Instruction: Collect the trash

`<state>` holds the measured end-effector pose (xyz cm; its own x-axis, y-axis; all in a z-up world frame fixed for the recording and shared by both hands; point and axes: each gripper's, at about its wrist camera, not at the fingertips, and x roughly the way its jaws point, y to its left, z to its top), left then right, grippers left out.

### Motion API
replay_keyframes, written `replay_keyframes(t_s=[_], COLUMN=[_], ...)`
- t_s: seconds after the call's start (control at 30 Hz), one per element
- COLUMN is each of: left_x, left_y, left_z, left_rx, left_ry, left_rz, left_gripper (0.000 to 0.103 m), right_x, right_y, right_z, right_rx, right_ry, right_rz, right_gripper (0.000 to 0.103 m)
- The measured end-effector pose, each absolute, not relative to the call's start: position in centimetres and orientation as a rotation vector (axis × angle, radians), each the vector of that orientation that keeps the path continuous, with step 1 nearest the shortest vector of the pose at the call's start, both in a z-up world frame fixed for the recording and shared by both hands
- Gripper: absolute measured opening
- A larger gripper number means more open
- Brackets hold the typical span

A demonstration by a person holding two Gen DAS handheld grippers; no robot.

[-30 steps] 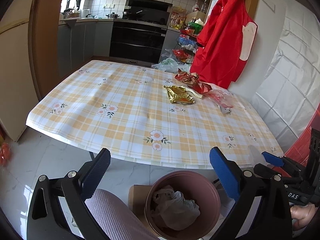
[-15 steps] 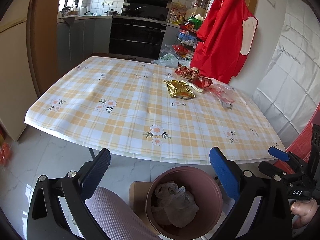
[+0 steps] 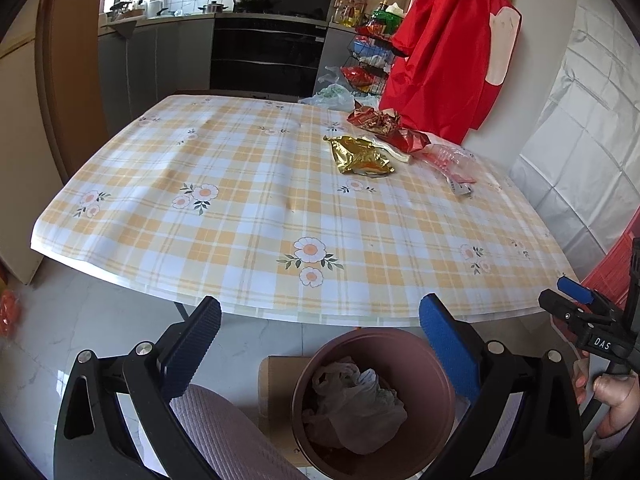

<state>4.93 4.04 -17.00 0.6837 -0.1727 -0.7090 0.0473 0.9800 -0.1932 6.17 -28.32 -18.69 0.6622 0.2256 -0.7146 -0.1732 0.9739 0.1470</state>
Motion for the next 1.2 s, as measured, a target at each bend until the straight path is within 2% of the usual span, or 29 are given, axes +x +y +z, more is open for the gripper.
replay_keyframes(t_s=[0.37, 0.6, 0.73, 0.97, 1.2], left_x=[13.1, 20.8, 24.8, 30.8, 34.2], left_y=[2.7, 1.6, 0.9, 0.3, 0.2], left_z=[-19.1, -20.2, -20.4, -21.3, -22.5], left_rx=[-0.155, -0.165, -0.153, -0.148, -0.202], left_ry=[0.869, 0.885, 0.877, 0.869, 0.878], left_rz=[-0.155, -0.181, -0.191, -0.184, -0.181], left_gripper=[0.097, 0.097, 0.097, 0.097, 0.097], right_x=[14.2, 22.8, 28.1, 37.7, 45.6], right_y=[-31.9, -31.4, -31.3, -33.4, -31.2], right_z=[-19.8, -20.8, -21.6, -22.4, -23.5], right_rx=[0.001, -0.146, -0.215, -0.284, -0.384], right_ry=[0.817, 0.8, 0.784, 0.808, 0.881], right_rz=[0.155, 0.178, 0.169, 0.096, 0.069], right_gripper=[0.097, 0.096, 0.09, 0.09, 0.091])
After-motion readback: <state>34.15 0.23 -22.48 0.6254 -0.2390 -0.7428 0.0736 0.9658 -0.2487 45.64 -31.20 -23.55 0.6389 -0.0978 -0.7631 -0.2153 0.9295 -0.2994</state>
